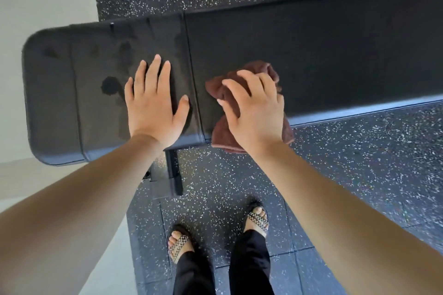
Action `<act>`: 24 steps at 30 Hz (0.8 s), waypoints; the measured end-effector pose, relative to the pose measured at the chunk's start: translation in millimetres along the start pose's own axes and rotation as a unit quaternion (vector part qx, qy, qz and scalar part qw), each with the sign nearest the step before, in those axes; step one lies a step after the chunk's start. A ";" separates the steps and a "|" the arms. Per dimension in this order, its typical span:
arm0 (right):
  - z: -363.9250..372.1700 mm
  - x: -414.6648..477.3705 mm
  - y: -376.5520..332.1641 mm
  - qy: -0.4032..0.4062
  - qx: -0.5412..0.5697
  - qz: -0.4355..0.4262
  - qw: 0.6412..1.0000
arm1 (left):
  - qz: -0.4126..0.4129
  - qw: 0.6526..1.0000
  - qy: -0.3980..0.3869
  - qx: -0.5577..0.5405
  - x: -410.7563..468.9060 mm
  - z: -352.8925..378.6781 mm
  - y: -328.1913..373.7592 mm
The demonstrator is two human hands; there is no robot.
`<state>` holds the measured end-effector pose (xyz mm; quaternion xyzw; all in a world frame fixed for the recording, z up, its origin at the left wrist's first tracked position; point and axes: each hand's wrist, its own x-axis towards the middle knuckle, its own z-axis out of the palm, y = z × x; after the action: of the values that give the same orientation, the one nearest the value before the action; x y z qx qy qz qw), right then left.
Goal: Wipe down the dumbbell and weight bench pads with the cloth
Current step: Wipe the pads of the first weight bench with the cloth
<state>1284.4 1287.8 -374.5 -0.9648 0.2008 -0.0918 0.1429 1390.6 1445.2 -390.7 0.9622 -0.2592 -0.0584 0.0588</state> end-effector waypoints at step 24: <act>17.0 -12.6 -58.3 0.032 0.031 0.045 0.998 | 0.135 0.989 -0.046 -0.045 14.3 -28.9 -69.8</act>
<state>1298.1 1348.3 -373.7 -0.9464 0.2458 -0.1223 0.1704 1441.4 1500.4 -373.3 0.9111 -0.3863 -0.1058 0.0971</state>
